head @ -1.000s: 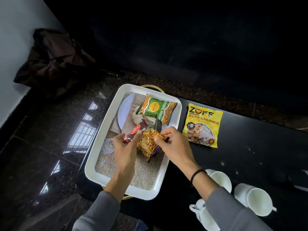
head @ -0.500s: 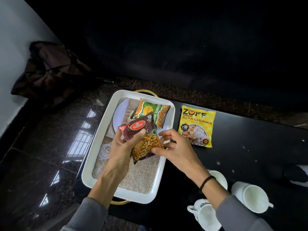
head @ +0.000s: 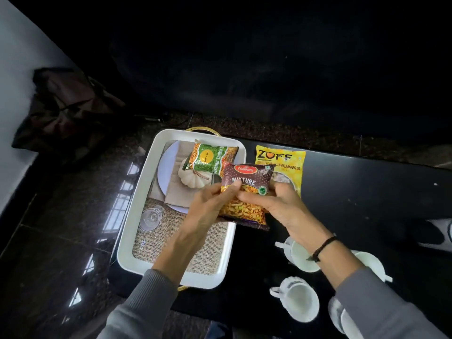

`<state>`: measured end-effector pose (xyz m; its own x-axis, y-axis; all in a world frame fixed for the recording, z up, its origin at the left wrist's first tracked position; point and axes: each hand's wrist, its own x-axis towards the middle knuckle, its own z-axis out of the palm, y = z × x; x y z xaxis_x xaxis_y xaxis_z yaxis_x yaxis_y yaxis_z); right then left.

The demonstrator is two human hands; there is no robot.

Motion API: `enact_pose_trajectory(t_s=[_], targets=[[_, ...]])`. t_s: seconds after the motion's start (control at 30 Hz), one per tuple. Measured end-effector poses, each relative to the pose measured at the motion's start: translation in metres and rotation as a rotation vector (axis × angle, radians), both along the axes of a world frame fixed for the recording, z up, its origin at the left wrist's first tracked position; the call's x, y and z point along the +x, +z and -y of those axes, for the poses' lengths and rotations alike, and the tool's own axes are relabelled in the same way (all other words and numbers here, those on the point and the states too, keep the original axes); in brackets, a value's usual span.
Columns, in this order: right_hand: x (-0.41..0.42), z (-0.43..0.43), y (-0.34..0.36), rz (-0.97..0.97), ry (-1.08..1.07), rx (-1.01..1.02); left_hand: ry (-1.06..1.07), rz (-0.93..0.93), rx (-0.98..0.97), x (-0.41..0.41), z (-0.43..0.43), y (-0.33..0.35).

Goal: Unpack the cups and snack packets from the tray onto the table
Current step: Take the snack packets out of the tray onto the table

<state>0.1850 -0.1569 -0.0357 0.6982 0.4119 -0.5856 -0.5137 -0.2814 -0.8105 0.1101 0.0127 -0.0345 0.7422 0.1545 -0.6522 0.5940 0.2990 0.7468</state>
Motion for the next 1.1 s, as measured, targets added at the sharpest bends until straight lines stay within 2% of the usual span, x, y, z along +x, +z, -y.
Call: enact_pose_trajectory(t_s=[0.13, 0.3, 0.5, 0.57, 0.7, 0.8, 0.87, 0.97, 1.1], targets=[[-0.001, 0.024, -0.001, -0.064, -0.016, 0.030, -0.005, -0.037, -0.014, 0.004, 0.019, 0.000], [-0.005, 0.050, -0.008, -0.136, -0.217, -0.006, 0.019, -0.043, -0.001, 0.019, 0.050, 0.000], [0.006, 0.089, -0.011, -0.102, -0.423, -0.027, -0.049, -0.041, 0.047, 0.041, 0.092, -0.004], [0.015, 0.103, -0.013, -0.054, -0.467, -0.090, -0.095, -0.042, 0.086, 0.053, 0.107, -0.006], [0.033, 0.130, -0.026, 0.055, -0.480, -0.204, -0.177, -0.059, 0.167, 0.078, 0.138, -0.014], [0.046, 0.144, -0.040, 0.062, -0.489, -0.210, -0.223, -0.067, 0.216, 0.094, 0.153, -0.023], [0.050, 0.148, -0.048, 0.054, -0.489, -0.221, -0.263, -0.047, 0.321, 0.103, 0.155, -0.027], [0.050, 0.149, -0.051, 0.199, -0.433, -0.379, -0.317, 0.027, 0.567, 0.106, 0.154, -0.029], [0.040, 0.149, -0.044, 0.609, -0.309, -0.566, -0.447, 0.258, 0.833, 0.099, 0.154, -0.023]])
